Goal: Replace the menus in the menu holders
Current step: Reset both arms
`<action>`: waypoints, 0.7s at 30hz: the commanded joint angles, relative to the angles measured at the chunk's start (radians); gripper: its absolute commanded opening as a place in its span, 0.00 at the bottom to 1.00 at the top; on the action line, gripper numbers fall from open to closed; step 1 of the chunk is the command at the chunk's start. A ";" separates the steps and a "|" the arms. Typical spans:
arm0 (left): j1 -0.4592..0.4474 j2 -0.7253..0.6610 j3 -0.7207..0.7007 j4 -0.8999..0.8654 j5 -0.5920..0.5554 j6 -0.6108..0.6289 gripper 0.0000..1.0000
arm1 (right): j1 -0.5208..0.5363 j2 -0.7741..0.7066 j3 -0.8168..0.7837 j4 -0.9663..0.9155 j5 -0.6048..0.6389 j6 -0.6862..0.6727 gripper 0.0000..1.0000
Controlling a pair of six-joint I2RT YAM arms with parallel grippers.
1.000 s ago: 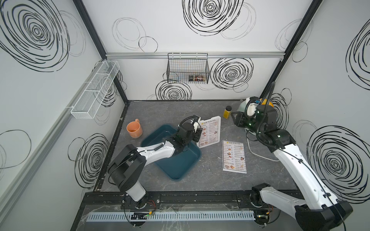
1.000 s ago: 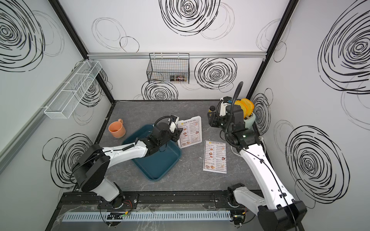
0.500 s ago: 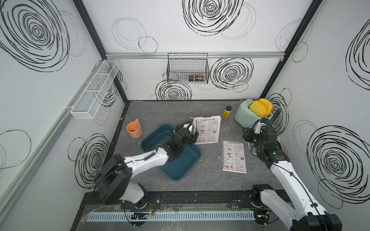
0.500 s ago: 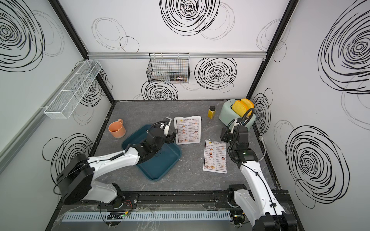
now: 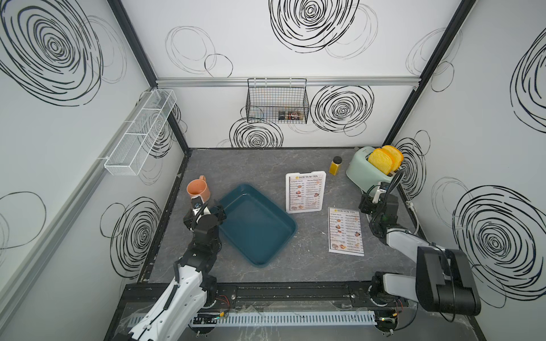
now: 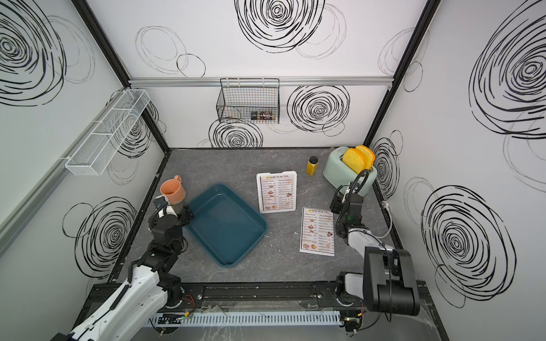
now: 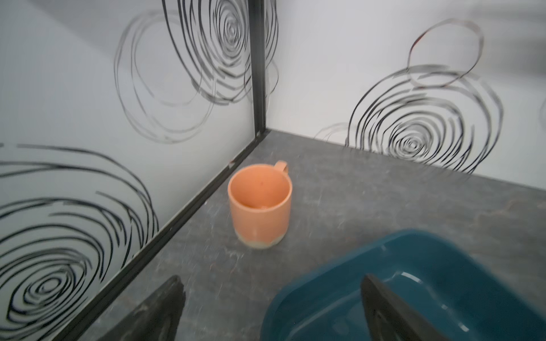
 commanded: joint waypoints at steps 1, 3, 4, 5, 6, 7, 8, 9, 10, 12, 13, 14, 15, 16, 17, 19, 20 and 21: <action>0.031 0.068 -0.081 0.344 0.103 0.028 0.96 | -0.029 0.047 -0.016 0.227 -0.078 -0.078 0.65; 0.040 0.144 -0.124 0.535 0.142 0.035 0.96 | -0.064 0.083 -0.007 0.241 -0.188 -0.070 0.65; 0.043 0.197 -0.141 0.640 0.150 0.045 0.96 | -0.074 0.105 -0.001 0.261 -0.233 -0.075 0.65; 0.045 0.248 -0.151 0.721 0.162 0.061 0.96 | -0.076 0.116 0.020 0.231 -0.255 -0.068 0.65; 0.046 0.317 -0.154 0.814 0.179 0.077 0.96 | -0.079 0.132 0.025 0.253 -0.295 -0.059 0.65; 0.049 0.386 -0.156 0.902 0.201 0.094 0.96 | -0.084 0.144 0.006 0.316 -0.334 -0.051 0.65; 0.054 0.443 -0.155 0.980 0.220 0.105 0.96 | -0.083 0.160 -0.006 0.352 -0.381 -0.074 0.65; 0.058 0.503 -0.148 1.054 0.254 0.129 0.96 | -0.083 0.173 0.001 0.353 -0.431 -0.103 0.66; 0.053 0.545 -0.121 1.060 0.274 0.173 0.96 | -0.070 0.178 0.009 0.341 -0.431 -0.117 0.66; 0.065 0.611 -0.084 1.090 0.291 0.204 0.96 | -0.046 0.184 0.007 0.347 -0.419 -0.145 0.67; 0.087 0.657 -0.073 1.106 0.317 0.185 0.96 | -0.037 0.179 0.004 0.345 -0.406 -0.146 0.68; 0.098 0.699 -0.079 1.146 0.339 0.175 0.96 | -0.039 0.174 -0.007 0.361 -0.409 -0.144 0.68; 0.108 0.757 -0.094 1.240 0.365 0.171 0.96 | -0.042 0.165 -0.023 0.383 -0.414 -0.143 0.69; 0.121 0.826 -0.109 1.357 0.389 0.175 0.96 | -0.041 0.158 -0.040 0.403 -0.415 -0.145 0.69; 0.137 0.841 -0.110 1.361 0.417 0.166 0.96 | -0.041 0.152 -0.051 0.420 -0.414 -0.146 0.69; 0.156 0.764 -0.072 1.164 0.431 0.132 0.96 | -0.033 0.142 -0.074 0.449 -0.394 -0.149 0.69; 0.148 0.778 -0.062 1.172 0.410 0.139 0.96 | -0.022 0.138 -0.088 0.465 -0.369 -0.153 0.69; 0.129 0.807 -0.057 1.216 0.374 0.157 0.96 | 0.002 0.146 -0.120 0.512 -0.321 -0.163 0.70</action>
